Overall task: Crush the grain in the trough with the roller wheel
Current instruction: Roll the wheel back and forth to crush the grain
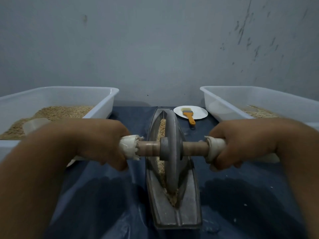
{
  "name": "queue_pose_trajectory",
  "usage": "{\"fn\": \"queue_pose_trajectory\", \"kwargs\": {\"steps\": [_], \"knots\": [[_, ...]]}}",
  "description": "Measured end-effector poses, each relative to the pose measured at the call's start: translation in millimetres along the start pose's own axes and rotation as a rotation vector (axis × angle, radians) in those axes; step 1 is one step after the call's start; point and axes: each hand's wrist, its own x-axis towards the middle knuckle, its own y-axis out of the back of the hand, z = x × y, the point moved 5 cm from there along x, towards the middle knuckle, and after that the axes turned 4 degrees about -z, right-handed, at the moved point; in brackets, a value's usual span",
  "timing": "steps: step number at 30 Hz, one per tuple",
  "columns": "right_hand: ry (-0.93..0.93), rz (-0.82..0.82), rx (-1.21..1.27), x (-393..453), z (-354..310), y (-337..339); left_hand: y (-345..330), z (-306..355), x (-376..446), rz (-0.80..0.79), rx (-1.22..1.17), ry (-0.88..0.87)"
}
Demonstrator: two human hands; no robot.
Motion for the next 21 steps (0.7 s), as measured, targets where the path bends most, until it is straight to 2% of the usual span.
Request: {"fn": "queue_pose_trajectory", "kwargs": {"steps": [2,5,7,9,13,15,18,21], "knots": [[-0.013,0.105,-0.071,10,2,3,1,1,8,0.092,0.014,0.022],[-0.003,0.403,-0.259,28,2,8,5,6,19,0.305,0.028,0.030],[0.021,0.514,-0.294,32,1,10,5,5,21,0.339,0.033,0.037],[0.014,0.415,-0.264,29,3,9,4,2,17,0.262,0.034,0.046],[0.011,-0.022,-0.044,1,2,-2,2,-1,-2,-0.003,0.018,0.043],[0.037,-0.098,0.012,-7,-1,-2,2,-1,-9,-0.077,0.003,0.048],[0.000,-0.025,-0.003,1,0,-1,2,0,0,0.001,-0.006,0.036],[-0.028,0.289,-0.192,23,2,5,4,0,16,0.212,0.009,0.040]]}}
